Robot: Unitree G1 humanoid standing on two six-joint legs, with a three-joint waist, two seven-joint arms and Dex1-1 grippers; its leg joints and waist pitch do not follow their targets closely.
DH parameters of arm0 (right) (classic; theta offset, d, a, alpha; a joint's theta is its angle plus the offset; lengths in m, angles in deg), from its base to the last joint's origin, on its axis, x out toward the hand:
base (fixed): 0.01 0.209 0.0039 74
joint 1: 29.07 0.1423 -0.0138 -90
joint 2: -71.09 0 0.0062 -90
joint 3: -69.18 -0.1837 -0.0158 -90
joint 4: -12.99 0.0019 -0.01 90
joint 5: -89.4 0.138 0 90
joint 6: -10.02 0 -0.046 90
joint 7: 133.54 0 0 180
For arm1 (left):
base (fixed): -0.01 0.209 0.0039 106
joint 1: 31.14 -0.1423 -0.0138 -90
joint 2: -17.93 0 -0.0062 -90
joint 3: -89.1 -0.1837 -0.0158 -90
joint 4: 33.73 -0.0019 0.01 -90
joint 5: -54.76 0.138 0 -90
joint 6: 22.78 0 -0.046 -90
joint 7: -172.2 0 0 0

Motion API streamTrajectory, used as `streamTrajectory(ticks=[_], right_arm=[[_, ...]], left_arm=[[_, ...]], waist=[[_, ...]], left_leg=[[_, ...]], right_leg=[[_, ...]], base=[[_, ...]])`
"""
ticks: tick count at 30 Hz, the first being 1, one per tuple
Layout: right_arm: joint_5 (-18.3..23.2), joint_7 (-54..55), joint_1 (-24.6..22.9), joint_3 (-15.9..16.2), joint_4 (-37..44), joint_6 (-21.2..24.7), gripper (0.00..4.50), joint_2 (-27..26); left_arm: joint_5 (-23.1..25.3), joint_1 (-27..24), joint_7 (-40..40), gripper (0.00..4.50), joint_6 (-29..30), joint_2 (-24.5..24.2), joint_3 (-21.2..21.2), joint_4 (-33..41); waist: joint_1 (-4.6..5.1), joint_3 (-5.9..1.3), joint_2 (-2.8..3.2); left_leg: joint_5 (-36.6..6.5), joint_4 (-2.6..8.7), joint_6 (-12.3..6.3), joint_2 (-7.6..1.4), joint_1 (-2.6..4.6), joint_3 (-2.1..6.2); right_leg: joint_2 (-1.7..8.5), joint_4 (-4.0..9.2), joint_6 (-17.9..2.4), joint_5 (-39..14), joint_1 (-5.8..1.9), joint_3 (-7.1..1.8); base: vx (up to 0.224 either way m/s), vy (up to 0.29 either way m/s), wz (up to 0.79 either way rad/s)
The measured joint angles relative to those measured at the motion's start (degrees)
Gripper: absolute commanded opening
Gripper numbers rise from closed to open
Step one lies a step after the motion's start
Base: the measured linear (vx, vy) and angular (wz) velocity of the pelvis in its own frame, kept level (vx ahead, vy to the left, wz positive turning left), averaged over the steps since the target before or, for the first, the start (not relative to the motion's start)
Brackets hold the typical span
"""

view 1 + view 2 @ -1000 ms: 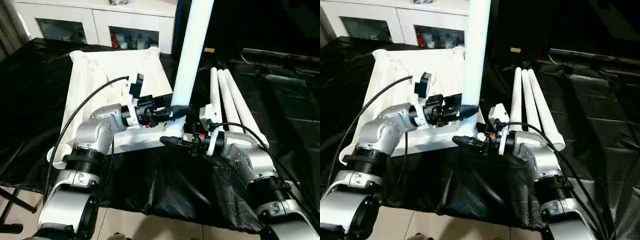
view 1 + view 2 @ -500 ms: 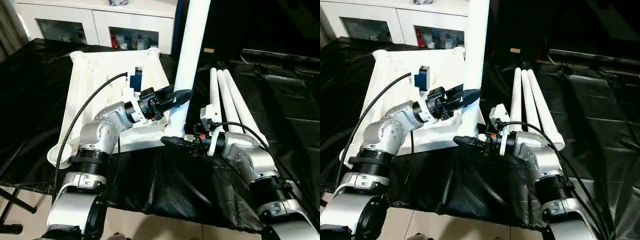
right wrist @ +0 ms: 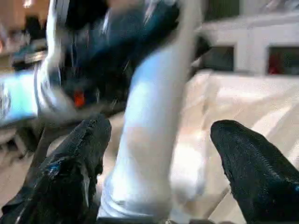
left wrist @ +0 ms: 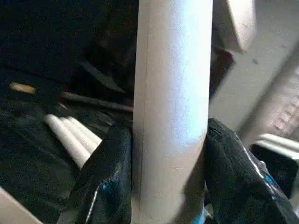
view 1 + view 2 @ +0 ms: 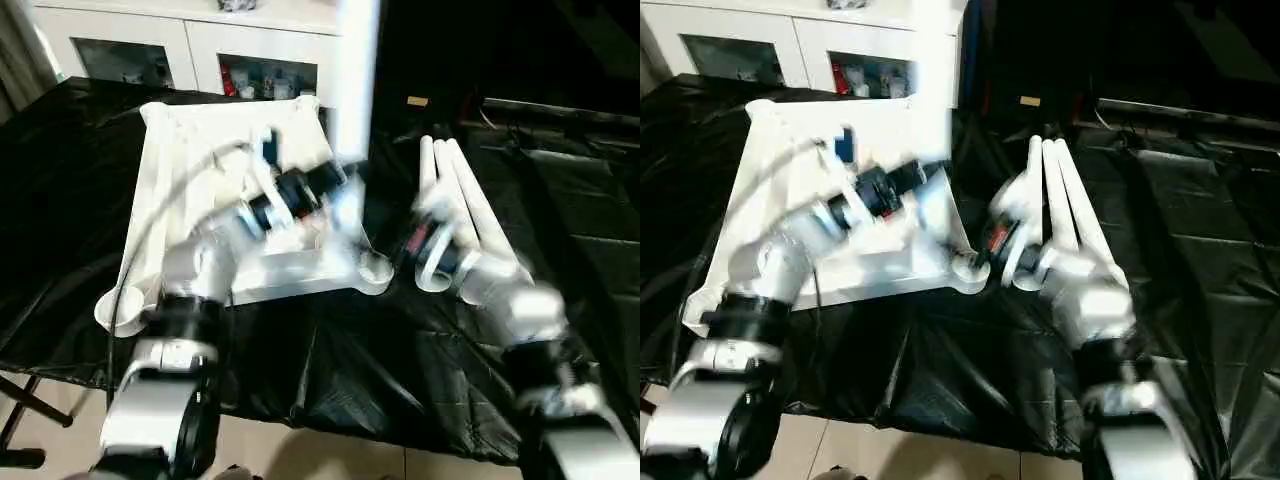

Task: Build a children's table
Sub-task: Insert table leg to table base

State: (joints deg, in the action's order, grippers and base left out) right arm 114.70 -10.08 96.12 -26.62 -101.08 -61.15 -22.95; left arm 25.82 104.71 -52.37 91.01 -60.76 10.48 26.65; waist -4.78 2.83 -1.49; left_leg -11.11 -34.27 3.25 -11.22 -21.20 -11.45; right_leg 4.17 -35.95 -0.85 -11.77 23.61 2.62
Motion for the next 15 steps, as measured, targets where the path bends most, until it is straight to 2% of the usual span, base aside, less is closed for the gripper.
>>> streamTrajectory(ticks=[3, 7, 15], right_arm=[[2.4, 1.1, 0.1, -1.6, 1.7, 3.6, 3.99, 0.3], [-0.9, 1.9, -0.3, 1.8, 4.0, 5.3, 3.99, 1.7], [-5.9, 9.5, -0.9, 5.9, 5.9, 5.0, 3.99, -1.4]], left_arm=[[-0.1, 0.0, 2.1, 1.90, 0.4, -0.2, 0.4, 0.0], [-0.1, 0.0, 3.4, 1.90, 1.0, -0.2, 0.3, 0.3], [1.8, -0.1, 5.6, 1.90, 0.4, 0.4, -0.8, 1.7]], waist=[[-0.02, 0.00, 0.00], [0.03, 0.00, -0.01], [0.05, 0.02, -0.03]], left_leg=[[0.0, 0.00, -0.02, 0.00, -0.02, 0.00], [0.0, -0.01, -0.01, 0.00, -0.01, 0.01], [0.0, -0.04, 0.02, 0.00, -0.02, 0.02]], right_leg=[[0.00, 0.01, 0.0, 0.0, 0.01, 0.01], [0.00, -0.01, 0.0, 0.0, 0.01, 0.01], [0.00, -0.02, 0.0, 0.0, 0.01, 0.00]], base=[[0.000, 0.000, 0.00], [0.000, 0.000, 0.00], [0.000, 0.000, 0.00]])
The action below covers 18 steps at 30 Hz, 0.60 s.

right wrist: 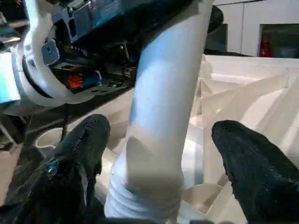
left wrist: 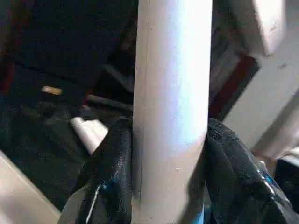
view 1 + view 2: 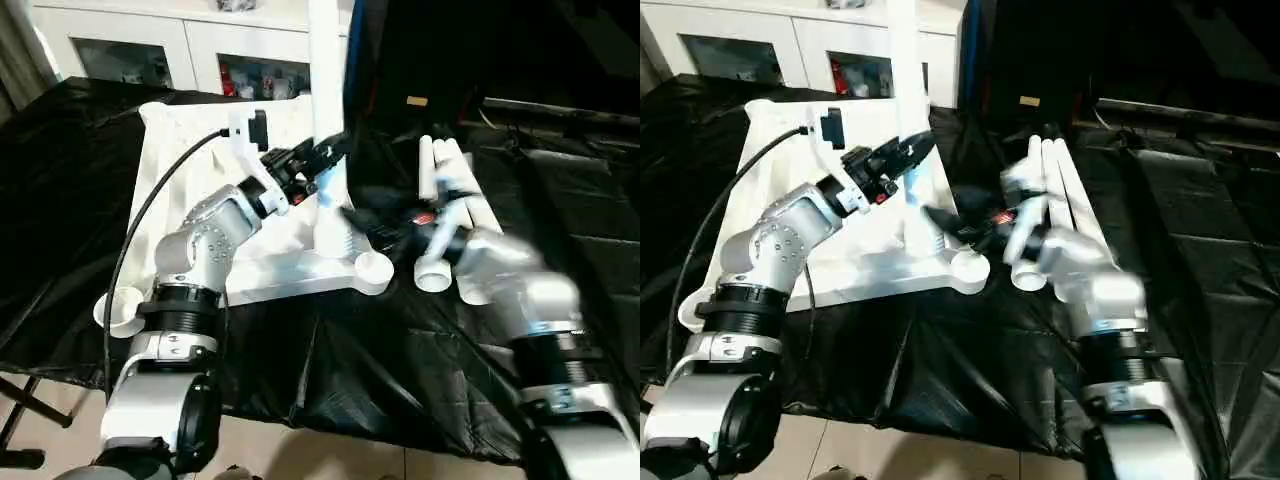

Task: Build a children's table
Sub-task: Insert table leg to table base

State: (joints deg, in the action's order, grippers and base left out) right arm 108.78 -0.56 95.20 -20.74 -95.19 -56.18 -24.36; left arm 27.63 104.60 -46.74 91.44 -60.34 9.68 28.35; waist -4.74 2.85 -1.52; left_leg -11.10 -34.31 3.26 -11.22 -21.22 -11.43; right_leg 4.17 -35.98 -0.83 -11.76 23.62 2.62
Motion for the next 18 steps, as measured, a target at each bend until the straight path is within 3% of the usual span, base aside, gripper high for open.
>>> streamTrajectory(ticks=[4, 9, 10, 14, 15, 18], right_arm=[[-5.1, 7.9, 2.3, 2.6, -0.5, -1.8, 3.99, -3.3], [-9.3, 17.5, 5.7, 3.4, -5.5, -4.6, 3.99, -7.6], [-10.0, 19.1, 6.1, 3.4, -6.7, -5.1, 3.71, -8.2], [-11.8, 23.6, 7.5, 4.4, -9.4, -6.2, 3.58, -10.1], [-12.2, 24.3, 8.0, 4.5, -9.7, -6.2, 3.30, -10.4], [-12.2, 24.9, 8.7, 4.2, -10.0, -6.2, 3.17, -11.6]], left_arm=[[4.1, -0.2, 4.7, 1.90, -1.9, 0.1, -2.7, 1.1], [8.3, -0.3, 12.3, 1.90, -3.1, 1.5, -4.2, 3.0], [8.8, -0.3, 13.2, 1.89, -3.1, 1.7, -4.2, 3.0], [11.0, -0.2, 17.5, 1.89, -4.1, 2.7, -4.3, 2.9], [11.3, -0.1, 18.6, 1.89, -4.5, 2.7, -4.4, 2.9], [11.8, 0.3, 20.7, 1.89, -4.9, 2.7, -4.2, 2.9]], waist=[[0.47, 0.00, 0.01], [1.34, 0.01, 0.01], [1.38, 0.01, 0.01], [1.51, 0.03, -0.02], [1.58, 0.06, -0.07], [1.68, 0.15, -0.23]], left_leg=[[0.0, 0.01, 0.03, 0.00, -0.03, 0.01], [0.0, 0.00, 0.04, 0.01, -0.03, 0.02], [0.0, 0.00, 0.05, 0.01, -0.04, 0.02], [0.0, 0.01, 0.05, 0.01, -0.06, 0.03], [0.0, 0.01, 0.04, 0.01, -0.06, 0.03], [0.0, 0.01, 0.04, 0.01, -0.05, 0.03]], right_leg=[[0.00, -0.01, 0.0, 0.0, 0.03, 0.01], [0.00, 0.01, 0.0, 0.0, 0.00, 0.00], [0.00, 0.01, 0.0, 0.0, 0.01, 0.00], [0.00, 0.01, 0.0, 0.0, 0.04, 0.00], [0.00, 0.01, 0.0, 0.0, 0.04, 0.00], [0.00, 0.01, 0.1, 0.0, 0.04, 0.00]], base=[[0.000, 0.000, 0.00], [0.000, 0.000, 0.00], [0.000, 0.000, 0.00], [0.000, 0.000, 0.00], [0.000, 0.000, 0.00], [0.000, 0.000, 0.00]])
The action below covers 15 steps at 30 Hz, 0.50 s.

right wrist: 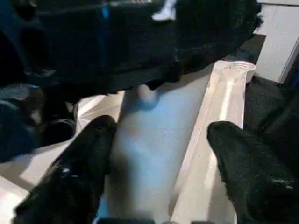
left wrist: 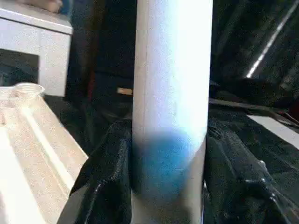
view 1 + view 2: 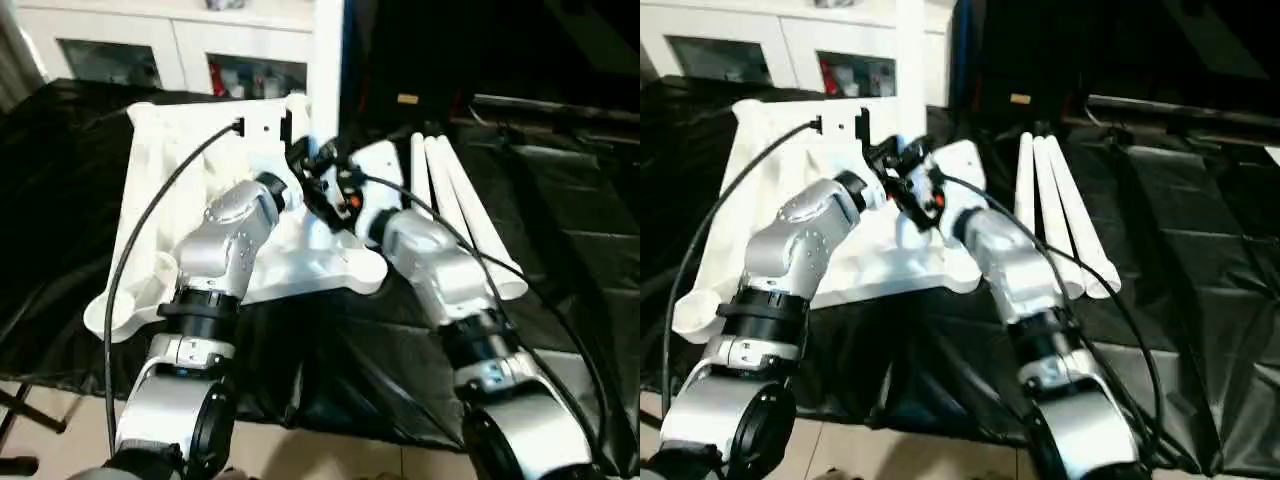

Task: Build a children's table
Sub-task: Insert table leg to table base

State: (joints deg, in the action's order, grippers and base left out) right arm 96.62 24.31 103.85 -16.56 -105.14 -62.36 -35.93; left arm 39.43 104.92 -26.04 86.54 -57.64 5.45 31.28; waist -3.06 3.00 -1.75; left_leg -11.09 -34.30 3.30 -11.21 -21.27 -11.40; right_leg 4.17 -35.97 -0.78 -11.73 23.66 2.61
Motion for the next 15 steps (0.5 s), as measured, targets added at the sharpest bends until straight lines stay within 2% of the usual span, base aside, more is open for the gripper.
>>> streamTrajectory(ticks=[2, 3, 6, 12, 13, 15], right_arm=[[0.1, 0.1, 0.0, -0.1, -0.5, -0.1, 3.06, -0.4], [0.1, 0.1, 0.1, -0.1, -1.2, -0.3, 2.81, -0.5], [0.5, 0.2, 0.3, -0.1, -2.4, -0.6, 2.79, -1.2], [1.3, 0.3, 1.2, -0.4, -3.9, -0.7, 2.28, -1.8], [1.3, 0.2, 1.2, -0.5, -4.0, -0.7, 2.08, -1.8], [1.6, 0.0, 1.2, -1.0, -4.2, -0.7, 2.05, -2.1]], left_arm=[[0.0, 0.0, 0.7, 1.89, 0.0, 0.0, 0.1, 0.0], [0.0, 0.0, 1.1, 1.89, 0.1, 0.1, 0.1, 0.0], [0.4, -0.1, 2.4, 1.89, 0.2, 0.5, 0.3, 0.2], [0.3, -0.1, 3.4, 1.89, 0.3, 0.6, 0.6, 1.5], [0.3, -0.1, 3.4, 1.89, 0.3, 0.6, 0.6, 1.5], [0.2, -0.1, 3.6, 1.89, 0.4, 0.5, 0.6, 1.5]], waist=[[-0.03, 0.07, -0.10], [-0.08, 0.15, -0.25], [-0.14, 0.29, -0.48], [-0.26, 0.31, -0.52], [-0.27, 0.31, -0.52], [-0.27, 0.31, -0.52]], left_leg=[[0.0, 0.00, 0.00, 0.00, -0.01, 0.00], [0.0, -0.01, 0.00, 0.00, 0.00, 0.00], [0.0, -0.03, 0.00, 0.00, -0.02, 0.00], [0.0, -0.03, -0.01, 0.00, -0.03, 0.00], [0.0, -0.03, -0.01, 0.00, -0.03, 0.00], [0.0, -0.04, -0.01, 0.00, -0.03, 0.00]], right_leg=[[0.00, 0.00, 0.0, 0.0, 0.00, 0.00], [0.00, -0.01, 0.0, 0.0, 0.00, 0.00], [0.00, -0.01, 0.0, 0.0, 0.00, -0.01], [0.00, -0.01, 0.0, 0.0, 0.02, 0.00], [0.00, -0.01, 0.0, 0.0, 0.01, 0.00], [0.00, -0.01, 0.0, 0.0, 0.02, -0.01]], base=[[0.000, 0.000, 0.00], [0.000, 0.000, 0.00], [0.000, 0.000, 0.00], [0.000, 0.000, 0.00], [0.000, 0.000, 0.00], [0.000, 0.000, 0.00]])
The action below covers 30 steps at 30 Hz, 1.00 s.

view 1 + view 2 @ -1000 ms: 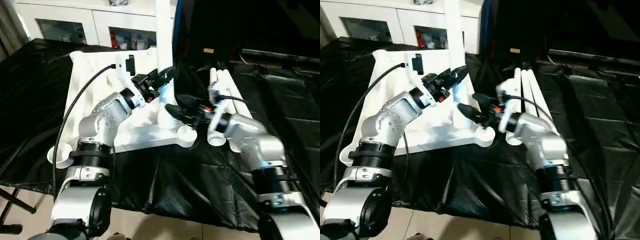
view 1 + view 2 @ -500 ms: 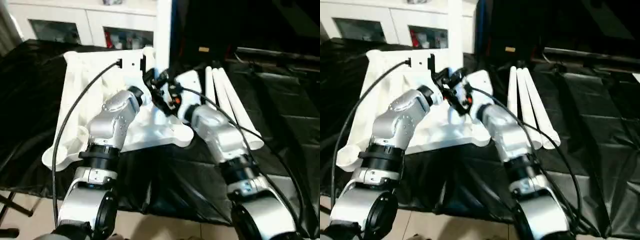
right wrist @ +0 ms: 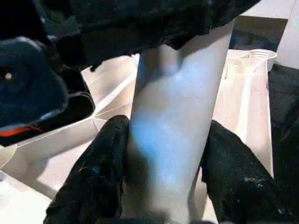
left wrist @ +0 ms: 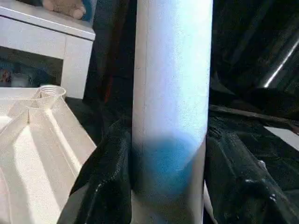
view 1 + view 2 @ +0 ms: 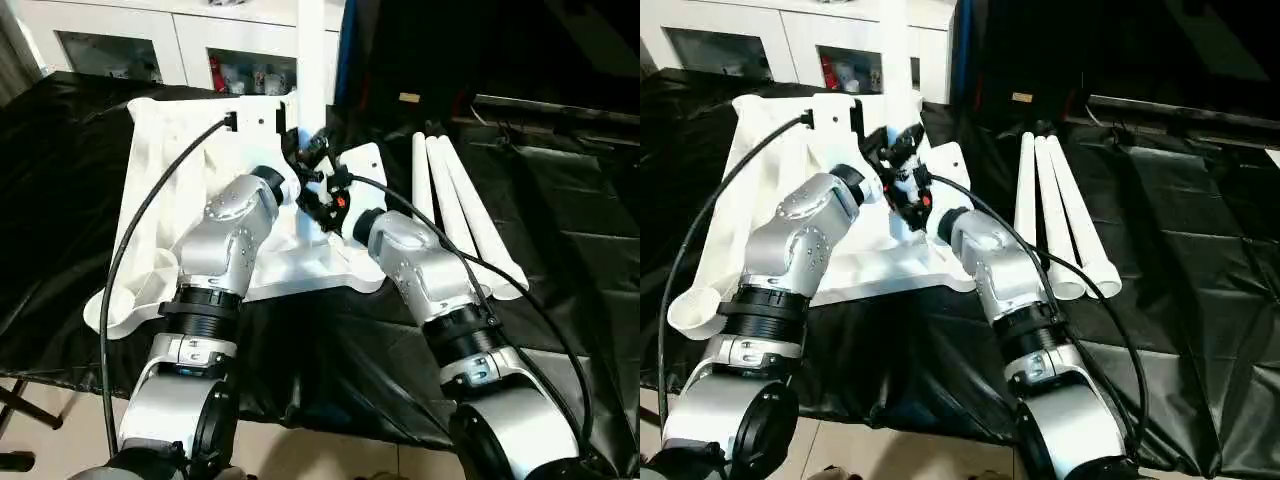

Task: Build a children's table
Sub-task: Insert table leg to table base

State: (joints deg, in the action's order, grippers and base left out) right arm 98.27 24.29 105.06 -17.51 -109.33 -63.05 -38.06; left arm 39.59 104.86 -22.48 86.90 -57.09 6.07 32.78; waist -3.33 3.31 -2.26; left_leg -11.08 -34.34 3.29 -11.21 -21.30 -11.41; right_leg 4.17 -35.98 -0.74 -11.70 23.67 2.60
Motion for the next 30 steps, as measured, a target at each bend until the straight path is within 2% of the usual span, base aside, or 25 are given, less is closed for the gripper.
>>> streamTrajectory(ticks=[1, 2, 4, 6, 9, 10, 13, 17, 21, 24, 25, 30], right_arm=[[0.1, -0.2, 0.0, -0.3, -0.1, 0.0, 2.01, 0.0], [0.1, -0.4, 0.0, -0.5, -0.2, 0.0, 1.97, -0.1], [0.3, -0.9, 0.1, -0.6, -0.7, -0.1, 1.97, 0.0], [0.9, -2.1, 0.1, -0.8, -1.2, -0.1, 1.94, 0.2], [2.7, -5.6, 0.1, -0.8, -1.1, -0.2, 1.94, 1.3], [3.5, -7.4, -0.2, -1.0, -0.6, -0.1, 1.93, 1.8], [6.7, -14.1, -2.4, -1.3, 3.1, 0.3, 1.93, 3.4], [11.6, -22.5, -5.7, -1.9, 8.0, 3.1, 1.93, 6.0], [18.5, -32.7, -9.0, -2.2, 13.7, 9.3, 1.93, 9.7], [21.2, -38.3, -10.3, -1.3, 16.7, 12.5, 1.93, 12.6], [22.1, -40.6, -10.9, -0.5, 17.6, 13.7, 1.93, 13.7], [23.5, -45.1, -12.4, 1.5, 20.0, 16.8, 1.93, 15.6]], left_arm=[[-0.2, 0.0, -0.1, 1.89, 0.1, -0.1, 0.0, 0.0], [-0.4, 0.0, -0.2, 2.24, 0.3, -0.2, 0.0, 0.0], [-0.8, 0.0, -0.3, 2.24, 1.0, -0.4, 0.0, 0.0], [-0.9, 0.0, -0.8, 2.62, 1.7, -0.5, 0.0, 0.1], [-2.2, 0.0, -2.8, 2.69, 1.7, -0.5, 0.5, 0.3], [-3.7, 0.0, -4.1, 2.87, 1.9, -0.4, 1.2, 0.3], [-9.7, 0.1, -9.9, 3.06, 5.0, -0.9, 3.4, 0.3], [-15.9, 0.1, -19.0, 3.06, 10.4, -3.5, 4.5, 1.4], [-22.9, 0.0, -30.2, 3.06, 17.7, -6.5, 5.3, 3.1], [-26.8, 0.0, -35.2, 3.06, 21.4, -7.5, 5.7, 3.9], [-28.5, 0.0, -37.0, 2.88, 23.0, -8.0, 5.7, 4.3], [-30.1, -0.5, -43.7, 2.68, 25.6, -10.7, 3.0, 6.4]], waist=[[-0.01, 0.00, 0.00], [-0.01, 0.00, 0.00], [-0.01, 0.00, 0.00], [-0.02, 0.00, 0.00], [-0.04, 0.00, 0.00], [-0.04, 0.00, 0.00], [-0.16, 0.00, 0.00], [-0.22, 0.00, 0.00], [-0.21, 0.00, 0.03], [-0.22, 0.00, 0.03], [-0.24, 0.00, 0.03], [-0.22, 0.01, 0.10]], left_leg=[[0.0, 0.00, 0.00, 0.00, 0.00, 0.00], [0.0, -0.01, 0.00, 0.00, 0.00, 0.00], [0.0, -0.01, 0.00, 0.00, 0.00, 0.00], [0.0, -0.01, 0.00, 0.00, 0.00, 0.00], [0.0, -0.02, 0.00, 0.00, 0.00, 0.00], [0.0, -0.02, 0.00, 0.00, -0.01, 0.00], [0.0, -0.03, -0.01, 0.00, 0.00, 0.00], [0.0, -0.08, -0.02, 0.00, 0.01, 0.01], [0.0, -0.12, -0.02, 0.00, 0.04, 0.01], [0.0, -0.14, -0.03, 0.00, 0.08, 0.02], [0.0, -0.13, -0.03, 0.00, 0.14, 0.02], [0.0, -0.13, 0.04, -0.01, 0.27, 0.06]], right_leg=[[0.00, 0.00, 0.0, 0.0, 0.00, 0.00], [0.00, 0.00, 0.0, 0.0, 0.00, 0.00], [0.00, -0.02, 0.0, 0.0, 0.00, 0.00], [0.00, -0.02, 0.0, 0.0, 0.00, 0.00], [0.00, -0.02, 0.0, 0.0, 0.00, 0.00], [0.00, -0.02, 0.0, 0.0, 0.00, 0.00], [0.00, -0.03, 0.0, 0.0, 0.00, 0.01], [0.00, -0.07, 0.0, 0.0, -0.02, 0.01], [0.00, -0.12, 0.0, 0.0, -0.04, 0.00], [0.00, -0.14, 0.0, 0.0, -0.08, 0.01], [0.00, -0.14, 0.0, 0.0, -0.15, 0.01], [0.00, -0.15, 0.0, 0.0, -0.29, 0.02]], base=[[0.000, 0.000, 0.00], [0.000, 0.000, 0.00], [0.000, 0.000, 0.00], [0.000, 0.000, 0.00], [0.000, 0.000, 0.00], [0.000, 0.000, 0.00], [0.000, 0.000, 0.00], [0.000, 0.000, 0.00], [0.000, 0.000, 0.00], [0.000, 0.000, 0.00], [0.000, 0.000, 0.00], [0.000, 0.000, 0.00]])
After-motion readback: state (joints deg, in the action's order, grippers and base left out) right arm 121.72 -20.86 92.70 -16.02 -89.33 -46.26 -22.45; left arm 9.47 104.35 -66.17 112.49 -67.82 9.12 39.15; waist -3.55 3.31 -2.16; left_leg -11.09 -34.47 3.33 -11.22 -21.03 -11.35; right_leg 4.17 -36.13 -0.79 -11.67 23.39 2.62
